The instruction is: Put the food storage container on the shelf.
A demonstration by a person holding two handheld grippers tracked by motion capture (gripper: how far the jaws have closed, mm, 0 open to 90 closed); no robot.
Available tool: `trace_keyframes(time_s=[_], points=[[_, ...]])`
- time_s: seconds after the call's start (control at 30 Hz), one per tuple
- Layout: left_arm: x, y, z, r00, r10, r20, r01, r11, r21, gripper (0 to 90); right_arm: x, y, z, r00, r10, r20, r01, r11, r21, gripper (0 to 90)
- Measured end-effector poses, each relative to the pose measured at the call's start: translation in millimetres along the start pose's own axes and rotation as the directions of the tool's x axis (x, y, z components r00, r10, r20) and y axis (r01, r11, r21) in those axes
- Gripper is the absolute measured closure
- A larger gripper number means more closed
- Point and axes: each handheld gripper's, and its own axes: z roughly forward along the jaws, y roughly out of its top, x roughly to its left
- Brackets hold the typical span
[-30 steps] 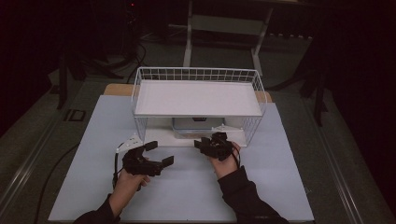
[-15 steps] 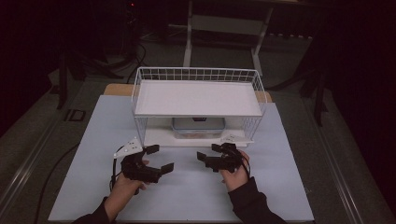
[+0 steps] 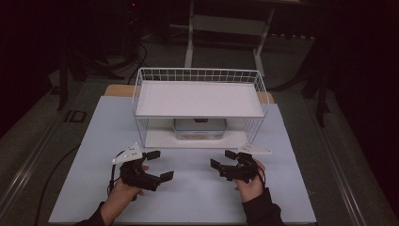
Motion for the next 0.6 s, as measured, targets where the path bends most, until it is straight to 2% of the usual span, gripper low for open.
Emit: trace_keyframes(time_s=[0.3,0.6], points=[[-1.3,-4.8,-18.9,0.9992,-0.015,-0.036,0.015,0.9998,-0.009,0.0,2.3,-8.4,-18.1,0.9995,-0.031,-0.007,0.031,1.0,-0.007,20.1],[-6.0,-12.0,-30.5,0.9995,-0.009,-0.031,0.009,1.0,-0.001,0.0,6.1,-21.5,-41.1,0.9979,-0.064,-0.003,0.064,0.998,-0.017,18.7]])
